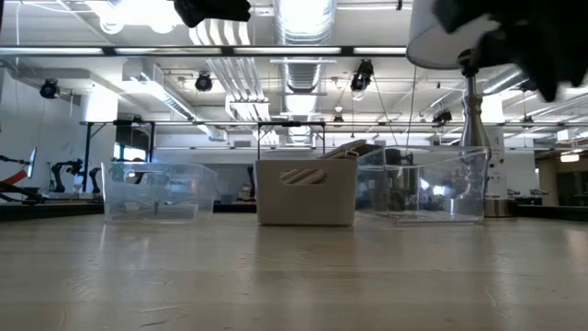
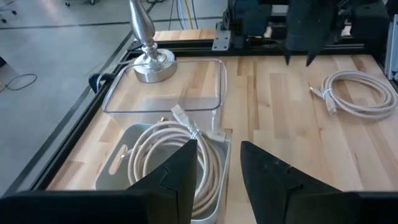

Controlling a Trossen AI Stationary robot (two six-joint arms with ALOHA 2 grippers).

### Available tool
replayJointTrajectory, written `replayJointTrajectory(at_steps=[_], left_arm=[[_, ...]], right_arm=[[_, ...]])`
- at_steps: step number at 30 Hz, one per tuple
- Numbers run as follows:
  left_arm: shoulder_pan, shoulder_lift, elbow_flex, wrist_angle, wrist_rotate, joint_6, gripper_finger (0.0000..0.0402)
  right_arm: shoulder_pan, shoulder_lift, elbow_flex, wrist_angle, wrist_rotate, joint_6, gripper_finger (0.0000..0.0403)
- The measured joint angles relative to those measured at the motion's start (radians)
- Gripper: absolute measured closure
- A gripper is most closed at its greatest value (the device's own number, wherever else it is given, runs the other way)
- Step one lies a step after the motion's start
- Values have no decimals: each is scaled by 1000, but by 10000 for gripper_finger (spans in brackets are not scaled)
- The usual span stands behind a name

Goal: Pick & Place USB Port
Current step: Put the brown hdmi cable into the right transparent bin

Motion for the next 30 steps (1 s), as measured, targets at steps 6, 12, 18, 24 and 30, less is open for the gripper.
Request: replayJointTrajectory(at_steps=[6,12,18,24,30], left_arm=[[0,0,0,22,-5,8,275],[0,0,0,53,-7,19,275],[0,0,0,53,-7,19,275],[0,0,0,53,-7,20,275],[0,0,0,54,-7,26,275]], right_arm=[[142,-24,-157,105,-65,227,257],[227,-25,-259,297,-91,393,255],[278,-25,-314,368,-91,502,259],[328,-17,-378,546,-89,518,257],[370,35,-404,554,-87,535,257]])
